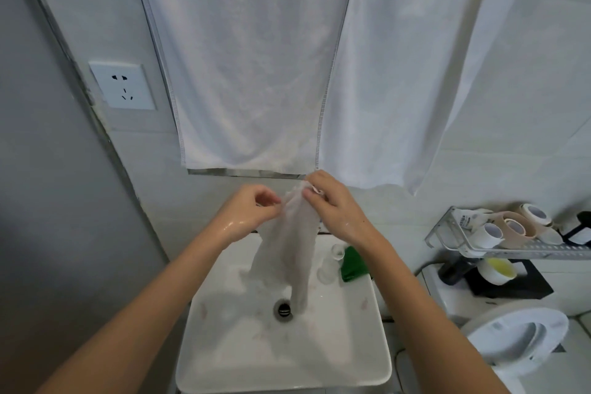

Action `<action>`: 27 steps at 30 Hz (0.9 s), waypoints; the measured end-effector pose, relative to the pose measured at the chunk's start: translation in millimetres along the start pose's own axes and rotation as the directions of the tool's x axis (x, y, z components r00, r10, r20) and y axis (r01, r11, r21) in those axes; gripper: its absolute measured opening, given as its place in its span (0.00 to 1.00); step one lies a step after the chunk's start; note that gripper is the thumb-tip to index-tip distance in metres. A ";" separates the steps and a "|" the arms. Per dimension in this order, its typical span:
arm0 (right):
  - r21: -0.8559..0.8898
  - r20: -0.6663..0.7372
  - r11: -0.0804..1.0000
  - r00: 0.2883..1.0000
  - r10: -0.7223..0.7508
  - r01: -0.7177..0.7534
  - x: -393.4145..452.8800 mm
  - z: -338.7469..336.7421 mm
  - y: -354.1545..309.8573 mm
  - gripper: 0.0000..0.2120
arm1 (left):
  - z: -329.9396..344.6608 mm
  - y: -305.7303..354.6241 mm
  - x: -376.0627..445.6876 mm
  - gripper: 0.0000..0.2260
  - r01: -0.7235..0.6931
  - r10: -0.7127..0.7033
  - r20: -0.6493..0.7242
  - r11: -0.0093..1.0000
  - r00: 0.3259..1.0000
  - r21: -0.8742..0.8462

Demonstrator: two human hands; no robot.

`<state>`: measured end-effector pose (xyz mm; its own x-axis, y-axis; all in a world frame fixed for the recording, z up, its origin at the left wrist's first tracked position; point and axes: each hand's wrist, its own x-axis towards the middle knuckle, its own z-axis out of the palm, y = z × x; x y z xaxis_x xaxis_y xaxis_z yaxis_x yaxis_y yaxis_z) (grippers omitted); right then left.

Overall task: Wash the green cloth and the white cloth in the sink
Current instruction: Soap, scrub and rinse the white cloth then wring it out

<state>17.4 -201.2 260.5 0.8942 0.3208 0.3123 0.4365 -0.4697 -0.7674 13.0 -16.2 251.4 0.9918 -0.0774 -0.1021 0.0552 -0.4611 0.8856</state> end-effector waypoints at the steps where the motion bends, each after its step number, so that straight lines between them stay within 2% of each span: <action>1: 0.091 0.018 0.995 0.999 0.047 -0.049 1.2 -4.3 -2.8 0.13 | 2.3 -2.6 -0.3 0.08 -0.081 0.083 -0.035 0.996 0.996 0.038; 2: 0.191 0.030 0.977 0.995 0.092 -0.096 2.5 -9.1 -5.4 0.15 | 4.4 -4.6 -0.6 0.12 -0.172 0.175 -0.047 0.984 0.984 0.049; 4: 0.334 0.031 0.934 0.991 0.126 -0.130 4.1 -19.7 -12.4 0.12 | 6.1 -4.5 -2.3 0.17 -0.302 0.301 0.020 0.953 0.953 0.026; 7: 0.413 0.040 0.899 0.988 0.146 -0.149 6.1 -31.5 -18.5 0.10 | 11.2 -5.3 -4.5 0.10 -0.326 0.329 0.152 0.944 0.932 -0.048; 9: 0.438 0.021 0.887 0.989 0.148 -0.142 6.1 -36.4 -18.6 0.13 | 17.7 -10.9 -6.8 0.07 -0.346 0.344 0.139 0.938 0.929 -0.010; 12: 0.465 -0.009 0.876 0.989 0.150 -0.129 4.5 -43.4 -21.7 0.14 | 31.0 -26.0 -11.6 0.13 -0.317 0.307 0.095 0.942 0.947 0.111; 16: 0.505 -0.080 0.860 0.987 0.137 -0.079 2.7 -54.0 -27.3 0.13 | 48.2 -49.3 -18.9 0.11 -0.221 0.208 0.082 0.950 0.975 0.221; 19: 0.470 -0.130 0.881 0.983 0.128 -0.053 2.3 -62.9 -27.1 0.13 | 56.8 -67.2 -22.0 0.11 -0.166 0.155 0.060 0.933 0.986 0.320; 21: 0.449 -0.163 0.892 0.977 0.139 -0.052 1.3 -68.6 -25.6 0.12 | 58.4 -77.4 -22.3 0.08 -0.141 0.136 0.037 0.933 0.990 0.331; 24: 0.420 -0.205 0.906 0.967 0.148 -0.050 -0.7 -75.7 -19.6 0.12 | 53.4 -88.6 -21.0 0.09 -0.083 0.093 -0.017 0.942 0.995 0.327; 27: 0.301 -0.231 0.951 0.962 0.146 -0.072 -3.5 -81.4 -12.8 0.13 | 36.1 -92.6 -15.4 0.07 -0.083 0.109 -0.060 0.939 0.992 0.334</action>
<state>16.7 -263.3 314.8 0.9468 0.0501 0.3179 0.3209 -0.2223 -0.9206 -11.6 -4.2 154.7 0.9970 -0.0737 0.0221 -0.0686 -0.7216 0.6890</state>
